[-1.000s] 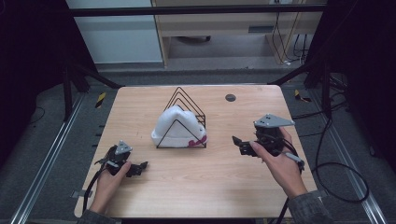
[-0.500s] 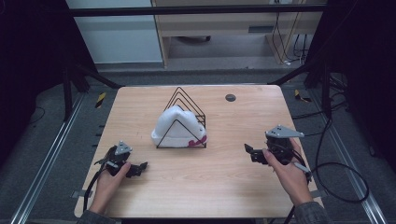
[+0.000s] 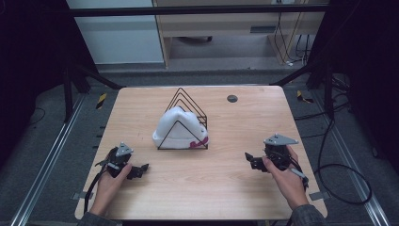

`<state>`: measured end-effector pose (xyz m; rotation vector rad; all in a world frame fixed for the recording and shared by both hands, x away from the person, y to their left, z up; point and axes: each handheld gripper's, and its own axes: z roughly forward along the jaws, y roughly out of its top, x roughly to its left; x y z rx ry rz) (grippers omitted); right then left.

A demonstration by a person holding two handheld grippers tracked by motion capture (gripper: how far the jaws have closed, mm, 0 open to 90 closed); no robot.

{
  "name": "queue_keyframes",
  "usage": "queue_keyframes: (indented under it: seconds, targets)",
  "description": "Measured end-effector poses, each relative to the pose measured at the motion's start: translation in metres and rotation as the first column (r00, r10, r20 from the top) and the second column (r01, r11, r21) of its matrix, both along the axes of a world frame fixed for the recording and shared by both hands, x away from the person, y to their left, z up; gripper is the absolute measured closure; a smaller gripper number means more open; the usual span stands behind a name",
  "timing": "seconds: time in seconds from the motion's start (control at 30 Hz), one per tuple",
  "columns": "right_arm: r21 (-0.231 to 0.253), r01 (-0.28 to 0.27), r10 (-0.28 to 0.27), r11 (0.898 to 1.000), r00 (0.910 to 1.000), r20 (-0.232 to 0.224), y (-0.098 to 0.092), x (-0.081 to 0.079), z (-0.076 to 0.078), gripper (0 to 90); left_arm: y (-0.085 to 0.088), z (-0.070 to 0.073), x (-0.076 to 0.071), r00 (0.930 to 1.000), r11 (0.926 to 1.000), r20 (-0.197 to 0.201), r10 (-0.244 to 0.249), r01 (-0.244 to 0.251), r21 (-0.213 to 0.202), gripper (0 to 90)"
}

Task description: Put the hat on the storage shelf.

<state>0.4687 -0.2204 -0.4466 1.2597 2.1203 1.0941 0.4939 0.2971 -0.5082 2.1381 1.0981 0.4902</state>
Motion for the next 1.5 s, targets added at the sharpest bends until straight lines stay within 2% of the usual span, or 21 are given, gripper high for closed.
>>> queue_keyframes:
  seconds: [0.23, 0.5, 0.9, 1.5]
  targets:
    - [-0.014, -0.007, 0.006, 1.000, 0.9993, -0.037, 0.008, 0.008, -0.019, 9.9, 0.000, 0.000, 0.000, 1.0000, 1.0000, 0.000, 0.000, 0.000, 0.000, 0.0]
    - [-0.021, -0.019, 0.018, 1.000, 0.9981, -0.059, 0.022, 0.012, -0.033, 10.1, 0.000, 0.000, 0.000, 1.0000, 1.0000, 0.000, -0.001, 0.001, 0.000, 0.0]
    - [-0.044, -0.037, 0.034, 0.998, 0.9970, -0.070, 0.037, 0.016, -0.046, 10.6, 0.000, 0.000, 0.000, 1.0000, 1.0000, 0.000, 0.000, 0.000, 0.000, 0.0]
    - [-0.031, -0.011, 0.009, 0.999, 0.9967, -0.081, 0.047, 0.024, -0.056, 10.8, 0.000, 0.000, 0.000, 1.0000, 1.0000, -0.001, -0.001, 0.001, 0.000, 0.0]
